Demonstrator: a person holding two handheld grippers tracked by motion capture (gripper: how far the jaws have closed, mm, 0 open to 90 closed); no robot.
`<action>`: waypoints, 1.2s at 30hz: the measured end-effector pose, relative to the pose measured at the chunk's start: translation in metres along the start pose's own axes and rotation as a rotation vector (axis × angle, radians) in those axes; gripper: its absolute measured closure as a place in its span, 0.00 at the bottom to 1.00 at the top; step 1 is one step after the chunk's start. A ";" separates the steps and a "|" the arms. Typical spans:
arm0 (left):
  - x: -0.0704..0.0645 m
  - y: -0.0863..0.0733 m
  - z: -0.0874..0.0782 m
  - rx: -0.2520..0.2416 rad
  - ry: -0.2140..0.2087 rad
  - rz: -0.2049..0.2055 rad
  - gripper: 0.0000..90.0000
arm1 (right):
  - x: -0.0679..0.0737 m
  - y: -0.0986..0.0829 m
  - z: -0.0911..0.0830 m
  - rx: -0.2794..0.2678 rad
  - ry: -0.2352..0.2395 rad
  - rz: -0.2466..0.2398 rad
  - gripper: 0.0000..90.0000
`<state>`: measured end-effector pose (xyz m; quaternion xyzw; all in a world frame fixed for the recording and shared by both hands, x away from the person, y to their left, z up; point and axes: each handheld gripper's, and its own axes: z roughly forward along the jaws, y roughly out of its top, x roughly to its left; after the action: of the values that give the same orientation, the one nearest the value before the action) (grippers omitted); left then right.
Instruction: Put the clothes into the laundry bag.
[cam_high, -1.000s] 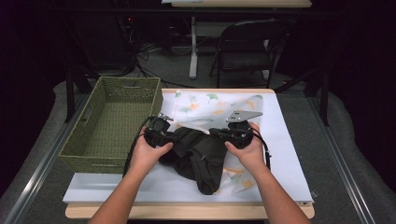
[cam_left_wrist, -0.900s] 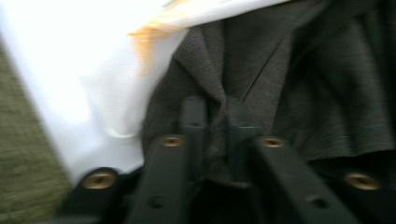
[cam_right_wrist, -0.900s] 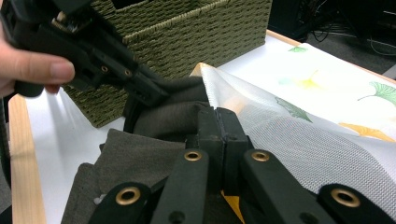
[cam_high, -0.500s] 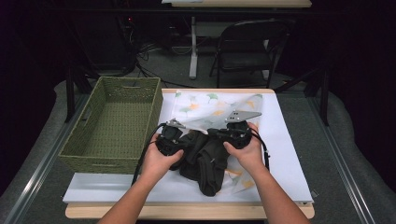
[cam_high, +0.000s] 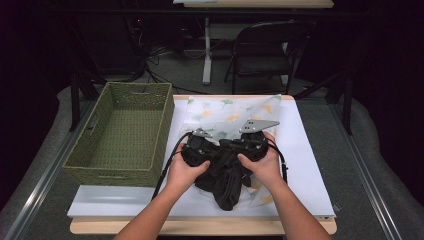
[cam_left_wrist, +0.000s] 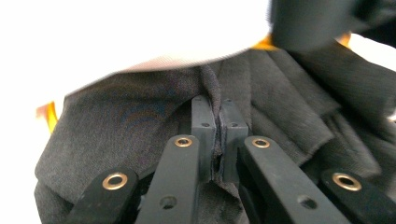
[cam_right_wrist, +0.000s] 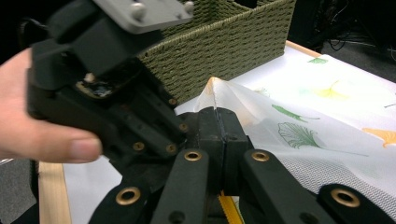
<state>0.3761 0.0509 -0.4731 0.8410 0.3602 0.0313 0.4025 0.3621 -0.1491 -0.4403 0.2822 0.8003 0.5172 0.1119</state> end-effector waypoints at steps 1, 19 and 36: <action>0.000 0.000 0.000 0.000 0.000 0.000 0.95 | 0.000 0.000 0.000 0.000 0.000 0.000 1.00; -0.012 -0.014 -0.016 0.004 -0.118 0.023 0.42 | 0.003 -0.013 -0.009 0.022 -0.017 0.024 1.00; -0.032 -0.029 -0.003 0.035 -0.105 0.113 0.26 | 0.002 -0.015 -0.004 0.026 -0.015 0.025 1.00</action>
<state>0.3345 0.0444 -0.4838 0.8673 0.2910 0.0034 0.4038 0.3540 -0.1556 -0.4513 0.2973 0.8025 0.5059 0.1076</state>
